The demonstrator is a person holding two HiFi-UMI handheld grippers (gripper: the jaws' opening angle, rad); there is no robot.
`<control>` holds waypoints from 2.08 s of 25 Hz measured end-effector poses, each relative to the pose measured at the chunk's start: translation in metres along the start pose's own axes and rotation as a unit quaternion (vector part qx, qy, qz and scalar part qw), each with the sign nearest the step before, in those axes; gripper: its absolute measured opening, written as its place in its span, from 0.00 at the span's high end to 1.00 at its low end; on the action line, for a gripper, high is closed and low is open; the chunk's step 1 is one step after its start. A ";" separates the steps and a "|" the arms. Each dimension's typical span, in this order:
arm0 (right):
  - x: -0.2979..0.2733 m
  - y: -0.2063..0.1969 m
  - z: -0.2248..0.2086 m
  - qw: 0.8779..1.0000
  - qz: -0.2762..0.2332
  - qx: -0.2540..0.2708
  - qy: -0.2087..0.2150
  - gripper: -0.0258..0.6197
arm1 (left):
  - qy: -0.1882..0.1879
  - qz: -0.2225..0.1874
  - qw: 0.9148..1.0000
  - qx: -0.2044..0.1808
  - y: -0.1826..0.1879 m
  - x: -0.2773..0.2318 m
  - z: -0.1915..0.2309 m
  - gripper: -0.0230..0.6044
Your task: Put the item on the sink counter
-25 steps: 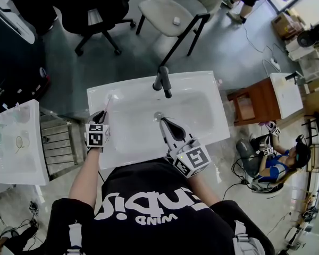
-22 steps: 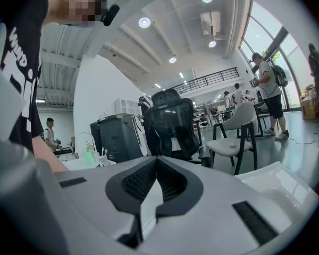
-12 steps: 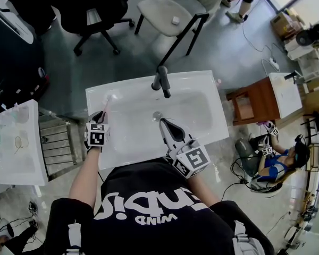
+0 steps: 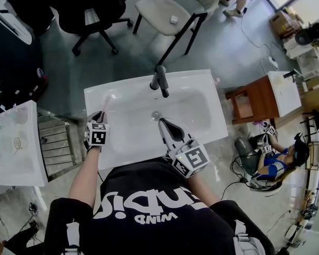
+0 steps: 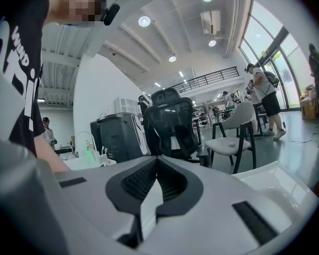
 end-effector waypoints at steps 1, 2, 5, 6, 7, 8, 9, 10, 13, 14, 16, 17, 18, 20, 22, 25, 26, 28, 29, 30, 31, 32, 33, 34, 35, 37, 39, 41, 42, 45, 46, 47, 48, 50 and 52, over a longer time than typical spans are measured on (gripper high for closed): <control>0.000 0.000 0.000 1.000 0.000 0.000 -0.001 0.93 | 0.001 0.000 1.000 0.000 0.000 0.000 0.000 0.87; 0.001 0.000 -0.001 1.000 0.000 0.001 -0.002 0.93 | 0.001 0.000 1.000 0.000 0.000 0.000 0.000 0.87; 0.002 -0.001 -0.001 1.000 -0.003 0.001 -0.003 0.93 | 0.004 0.001 1.000 -0.001 -0.001 0.001 -0.001 0.87; 0.002 -0.002 -0.001 1.000 -0.003 0.001 -0.003 0.93 | 0.005 0.002 1.000 -0.001 -0.002 0.000 -0.001 0.87; 0.002 -0.002 -0.002 1.000 -0.003 0.000 -0.003 0.93 | 0.006 0.002 1.000 -0.002 -0.002 -0.001 -0.001 0.87; 0.002 -0.002 -0.002 1.000 -0.002 -0.001 -0.003 0.93 | 0.006 0.001 1.000 -0.001 -0.002 -0.001 -0.001 0.87; 0.002 -0.003 -0.003 1.000 -0.002 -0.003 -0.002 0.93 | 0.007 0.001 1.000 -0.001 -0.002 -0.001 -0.001 0.87; 0.002 -0.004 -0.003 1.000 -0.002 -0.004 -0.002 0.93 | 0.007 0.001 1.000 0.000 -0.001 -0.001 -0.001 0.87; 0.002 -0.003 -0.003 1.000 -0.001 -0.002 -0.003 0.93 | 0.006 0.005 1.000 0.003 -0.002 -0.001 -0.001 0.87; 0.002 -0.003 -0.003 1.000 -0.001 -0.002 -0.003 0.93 | 0.006 0.005 1.000 0.004 -0.002 -0.001 -0.001 0.87; 0.003 -0.003 -0.004 1.000 -0.001 -0.004 -0.004 0.93 | 0.005 0.003 1.000 0.005 -0.001 -0.001 -0.001 0.87; 0.003 -0.003 -0.004 1.000 -0.001 -0.004 -0.004 0.93 | 0.005 0.002 1.000 0.006 -0.001 -0.001 -0.001 0.87; 0.004 -0.003 -0.005 1.000 -0.001 -0.004 -0.004 0.93 | 0.005 0.003 1.000 0.007 -0.001 -0.001 -0.001 0.87; 0.005 -0.003 -0.005 1.000 -0.001 -0.004 -0.004 0.93 | 0.005 0.003 1.000 0.007 0.000 -0.001 -0.001 0.87; 0.005 -0.004 -0.005 1.000 0.000 -0.004 -0.004 0.93 | 0.004 0.002 1.000 0.008 -0.001 -0.002 -0.001 0.87; 0.006 -0.004 -0.004 1.000 0.000 -0.003 -0.004 0.93 | 0.002 0.001 1.000 0.010 -0.001 0.000 -0.001 0.85; 0.006 -0.004 -0.003 1.000 0.000 -0.003 -0.004 0.93 | 0.002 0.000 1.000 0.010 -0.001 0.001 -0.001 0.83; 0.006 -0.004 -0.003 1.000 0.001 -0.004 -0.004 0.93 | 0.002 -0.001 1.000 0.009 -0.001 -0.001 -0.001 0.79; 0.006 -0.004 -0.003 1.000 0.001 -0.003 -0.005 0.93 | 0.002 -0.001 1.000 0.009 -0.001 -0.001 -0.002 0.79; 0.006 -0.004 -0.003 1.000 0.000 -0.003 -0.005 0.93 | 0.002 -0.002 1.000 0.009 -0.001 0.000 -0.002 0.79; 0.007 -0.003 -0.003 1.000 0.000 -0.001 -0.005 0.93 | 0.001 -0.002 1.000 0.009 0.000 0.000 -0.003 0.77; 0.007 -0.003 -0.003 1.000 -0.001 0.000 -0.006 0.93 | 0.000 -0.003 1.000 0.009 0.000 0.000 -0.003 0.76; 0.008 -0.003 -0.002 1.000 -0.002 0.000 -0.006 0.93 | 0.000 -0.004 1.000 0.008 -0.001 0.000 -0.004 0.76; 0.008 -0.003 -0.002 1.000 -0.002 0.000 -0.006 0.93 | 0.000 -0.004 1.000 0.007 -0.001 0.000 -0.003 0.76; 0.009 -0.003 -0.002 1.000 -0.002 0.000 -0.007 0.93 | 0.001 -0.005 1.000 0.007 -0.002 -0.001 -0.003 0.76; 0.009 -0.005 -0.001 1.000 0.000 -0.001 -0.006 0.93 | 0.000 -0.004 1.000 0.007 -0.002 -0.001 -0.003 0.75; 0.009 -0.006 -0.001 1.000 0.001 -0.002 -0.006 0.93 | -0.002 -0.002 1.000 0.005 -0.001 -0.001 -0.003 0.75; 0.009 -0.006 0.000 1.000 0.000 -0.002 -0.008 0.93 | -0.003 -0.001 1.000 0.004 -0.001 0.000 -0.003 0.75; 0.009 -0.006 0.000 1.000 0.000 -0.003 -0.008 0.93 | -0.003 0.000 1.000 0.004 -0.001 0.001 -0.002 0.75; 0.010 -0.007 0.001 1.000 -0.001 -0.006 -0.009 0.93 | 0.002 -0.004 1.000 0.005 -0.002 0.002 -0.001 0.75; 0.010 -0.007 0.001 1.000 -0.001 -0.006 -0.009 0.93 | 0.004 -0.007 1.000 0.005 -0.002 0.004 0.000 0.75; 0.011 -0.007 0.001 1.000 -0.002 -0.005 -0.009 0.93 | 0.004 -0.010 1.000 0.005 -0.001 0.006 0.000 0.74; 0.011 -0.007 0.000 1.000 -0.002 -0.005 -0.008 0.93 | 0.004 -0.015 1.000 0.006 0.001 0.008 0.000 0.74; 0.010 -0.007 0.001 1.000 -0.001 -0.006 -0.008 0.93 | 0.001 -0.027 1.000 0.007 0.004 0.014 0.001 0.74; 0.010 -0.008 0.001 1.000 -0.001 -0.008 -0.009 0.93 | -0.003 -0.040 0.999 0.009 0.009 0.024 0.000 0.74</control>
Point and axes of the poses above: the fingertips, and each gripper's own axes: x backward along the fingers, z to its left, y out of its top, the point moved 9 cm from there along x, backward along the fingers, and after that the axes turned 4 degrees about z, right-handed, at the moved point
